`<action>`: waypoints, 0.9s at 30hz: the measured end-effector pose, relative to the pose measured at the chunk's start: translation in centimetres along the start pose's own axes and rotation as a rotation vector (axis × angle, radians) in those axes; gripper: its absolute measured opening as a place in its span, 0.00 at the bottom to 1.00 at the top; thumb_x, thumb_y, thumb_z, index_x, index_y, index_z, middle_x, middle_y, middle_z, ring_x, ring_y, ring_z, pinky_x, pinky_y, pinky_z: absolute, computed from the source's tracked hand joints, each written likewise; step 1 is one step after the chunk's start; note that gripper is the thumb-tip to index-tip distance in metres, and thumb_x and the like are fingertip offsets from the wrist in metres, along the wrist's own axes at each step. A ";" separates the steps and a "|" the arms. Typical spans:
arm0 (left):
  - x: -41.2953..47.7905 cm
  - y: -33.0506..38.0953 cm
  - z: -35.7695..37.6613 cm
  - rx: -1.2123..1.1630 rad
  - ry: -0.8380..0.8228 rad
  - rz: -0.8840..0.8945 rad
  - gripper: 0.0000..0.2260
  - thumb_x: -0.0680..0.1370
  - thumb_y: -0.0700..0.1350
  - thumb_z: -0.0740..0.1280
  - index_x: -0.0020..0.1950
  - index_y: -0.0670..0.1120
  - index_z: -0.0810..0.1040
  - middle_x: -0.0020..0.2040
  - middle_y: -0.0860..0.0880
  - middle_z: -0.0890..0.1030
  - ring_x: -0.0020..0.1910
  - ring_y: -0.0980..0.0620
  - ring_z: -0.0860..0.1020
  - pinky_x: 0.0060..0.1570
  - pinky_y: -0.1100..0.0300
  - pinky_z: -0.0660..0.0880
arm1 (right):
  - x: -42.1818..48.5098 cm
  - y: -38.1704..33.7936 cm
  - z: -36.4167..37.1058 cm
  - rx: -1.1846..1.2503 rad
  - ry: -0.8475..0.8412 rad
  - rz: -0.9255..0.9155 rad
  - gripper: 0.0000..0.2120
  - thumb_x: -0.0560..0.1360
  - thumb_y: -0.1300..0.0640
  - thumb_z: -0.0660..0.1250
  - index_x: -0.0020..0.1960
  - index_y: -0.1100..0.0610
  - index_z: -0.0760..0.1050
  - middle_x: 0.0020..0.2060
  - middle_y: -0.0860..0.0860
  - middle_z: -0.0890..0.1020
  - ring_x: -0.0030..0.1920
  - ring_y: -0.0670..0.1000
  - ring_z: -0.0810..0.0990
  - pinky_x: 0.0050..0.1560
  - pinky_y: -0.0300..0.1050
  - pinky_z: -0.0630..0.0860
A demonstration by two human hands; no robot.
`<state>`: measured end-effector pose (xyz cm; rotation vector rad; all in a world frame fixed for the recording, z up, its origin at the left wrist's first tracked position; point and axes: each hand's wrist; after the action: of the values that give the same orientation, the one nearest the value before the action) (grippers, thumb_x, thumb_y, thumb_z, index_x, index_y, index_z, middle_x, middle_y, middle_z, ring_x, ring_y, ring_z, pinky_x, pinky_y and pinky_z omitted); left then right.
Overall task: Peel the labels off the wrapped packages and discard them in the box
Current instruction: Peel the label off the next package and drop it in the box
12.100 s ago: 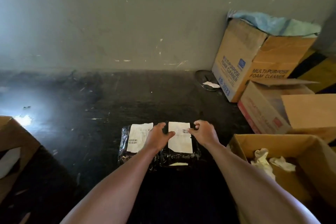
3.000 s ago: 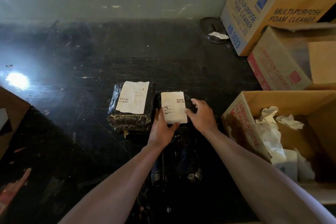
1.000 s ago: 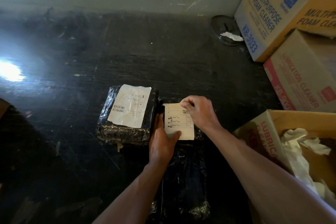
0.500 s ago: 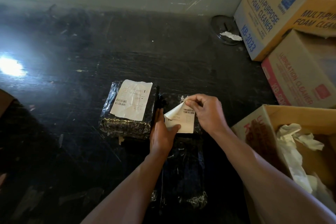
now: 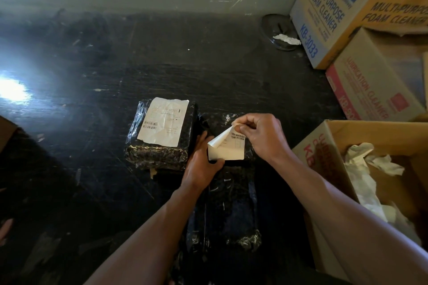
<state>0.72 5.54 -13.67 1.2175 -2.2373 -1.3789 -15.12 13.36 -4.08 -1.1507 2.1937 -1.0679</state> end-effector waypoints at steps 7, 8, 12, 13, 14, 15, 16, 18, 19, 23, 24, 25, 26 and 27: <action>0.2 -0.1 0.0 0.035 -0.001 0.000 0.35 0.72 0.44 0.76 0.77 0.49 0.65 0.80 0.55 0.58 0.72 0.53 0.69 0.65 0.48 0.74 | -0.6 -0.5 -1.0 0.029 -0.003 0.024 0.06 0.76 0.60 0.72 0.50 0.51 0.85 0.46 0.43 0.85 0.51 0.40 0.82 0.50 0.33 0.78; 0.3 -0.1 0.0 0.047 -0.005 0.002 0.35 0.72 0.45 0.76 0.77 0.48 0.66 0.80 0.56 0.57 0.73 0.53 0.68 0.66 0.49 0.73 | -0.6 -0.6 -1.1 0.030 -0.006 0.024 0.06 0.76 0.60 0.72 0.51 0.52 0.85 0.47 0.43 0.85 0.51 0.40 0.82 0.50 0.33 0.78; 0.3 -0.1 0.2 0.076 -0.011 0.003 0.37 0.73 0.46 0.76 0.79 0.47 0.63 0.81 0.56 0.54 0.76 0.54 0.62 0.71 0.54 0.67 | -1.0 -1.1 -1.9 0.041 -0.012 0.041 0.06 0.75 0.61 0.73 0.50 0.52 0.85 0.45 0.41 0.84 0.49 0.37 0.82 0.49 0.30 0.77; 0.3 -0.1 0.2 0.080 -0.010 0.002 0.38 0.73 0.46 0.76 0.79 0.47 0.63 0.81 0.56 0.53 0.77 0.54 0.61 0.72 0.55 0.65 | -1.2 -1.0 -2.1 0.047 -0.012 0.047 0.06 0.75 0.61 0.73 0.49 0.52 0.86 0.44 0.41 0.84 0.48 0.36 0.81 0.47 0.28 0.77; 0.4 -0.1 0.2 0.078 -0.011 0.004 0.38 0.73 0.46 0.76 0.79 0.47 0.63 0.81 0.56 0.53 0.77 0.55 0.59 0.72 0.57 0.63 | -1.4 -1.0 -2.3 0.052 -0.011 0.050 0.07 0.75 0.61 0.73 0.49 0.52 0.86 0.44 0.40 0.84 0.47 0.35 0.81 0.46 0.27 0.76; 0.4 -0.1 0.2 0.075 -0.016 0.003 0.38 0.73 0.46 0.76 0.79 0.47 0.62 0.81 0.55 0.53 0.78 0.55 0.58 0.71 0.58 0.62 | -1.6 -0.9 -2.4 0.052 -0.012 0.051 0.07 0.75 0.62 0.73 0.49 0.52 0.86 0.44 0.40 0.84 0.47 0.34 0.81 0.45 0.26 0.76; 0.4 -0.2 0.2 0.076 -0.018 0.007 0.38 0.73 0.46 0.76 0.79 0.47 0.63 0.81 0.55 0.54 0.78 0.55 0.57 0.71 0.58 0.60 | -1.8 -0.9 -2.4 0.048 -0.017 0.045 0.07 0.75 0.62 0.73 0.48 0.52 0.86 0.44 0.41 0.84 0.47 0.33 0.81 0.45 0.26 0.76; 0.4 -0.3 0.1 0.073 -0.034 0.018 0.37 0.72 0.45 0.76 0.78 0.49 0.64 0.80 0.53 0.57 0.78 0.54 0.58 0.72 0.58 0.60 | -2.1 -1.3 -2.8 0.065 -0.006 0.029 0.07 0.75 0.63 0.72 0.49 0.53 0.85 0.45 0.42 0.85 0.47 0.33 0.81 0.46 0.26 0.76; 0.4 -0.4 0.2 0.061 -0.044 0.026 0.36 0.71 0.46 0.76 0.77 0.52 0.66 0.79 0.53 0.61 0.77 0.53 0.61 0.73 0.54 0.63 | -2.1 -1.9 -3.4 0.098 0.022 0.021 0.06 0.75 0.63 0.72 0.49 0.54 0.85 0.46 0.43 0.85 0.47 0.34 0.82 0.48 0.27 0.76; 0.2 -0.2 0.0 0.117 -0.063 0.004 0.36 0.74 0.46 0.75 0.78 0.49 0.63 0.81 0.54 0.55 0.78 0.55 0.57 0.75 0.53 0.61 | -0.1 -4.6 -7.7 0.092 0.163 -0.092 0.06 0.75 0.61 0.73 0.50 0.53 0.84 0.46 0.43 0.85 0.47 0.37 0.83 0.47 0.31 0.78; 0.2 -0.2 0.0 0.133 -0.070 0.003 0.37 0.74 0.46 0.75 0.79 0.48 0.62 0.81 0.55 0.52 0.78 0.55 0.56 0.75 0.54 0.60 | 0.1 -5.0 -8.6 0.063 0.172 -0.108 0.06 0.75 0.60 0.73 0.51 0.52 0.84 0.46 0.43 0.85 0.48 0.39 0.84 0.47 0.32 0.79; 0.2 -0.1 -0.1 0.144 -0.074 0.000 0.37 0.74 0.46 0.75 0.79 0.48 0.62 0.82 0.54 0.52 0.78 0.55 0.57 0.75 0.56 0.59 | 0.3 -5.0 -9.4 0.040 0.181 -0.115 0.06 0.75 0.60 0.74 0.51 0.51 0.84 0.46 0.43 0.85 0.49 0.40 0.84 0.47 0.33 0.79; 0.3 0.0 -0.1 0.153 -0.079 -0.002 0.37 0.74 0.46 0.75 0.79 0.47 0.62 0.82 0.54 0.52 0.78 0.54 0.57 0.74 0.58 0.59 | 0.2 -4.8 -10.1 0.024 0.190 -0.111 0.07 0.75 0.60 0.74 0.50 0.50 0.84 0.47 0.43 0.85 0.49 0.40 0.83 0.47 0.33 0.78; 0.2 0.4 -0.2 0.163 -0.083 -0.005 0.37 0.73 0.46 0.76 0.79 0.47 0.62 0.81 0.54 0.52 0.78 0.54 0.58 0.73 0.59 0.58 | 0.0 -4.4 -10.6 0.013 0.202 -0.092 0.07 0.75 0.60 0.74 0.49 0.49 0.84 0.47 0.43 0.85 0.49 0.40 0.83 0.47 0.32 0.77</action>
<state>0.50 5.31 -13.31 1.2381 -2.4474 -1.2930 -20.05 16.36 5.88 -1.1948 2.3002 -1.2856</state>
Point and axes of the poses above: each hand's wrist, its own x-axis towards the middle knuckle, its own z-axis out of the palm, y = z × x
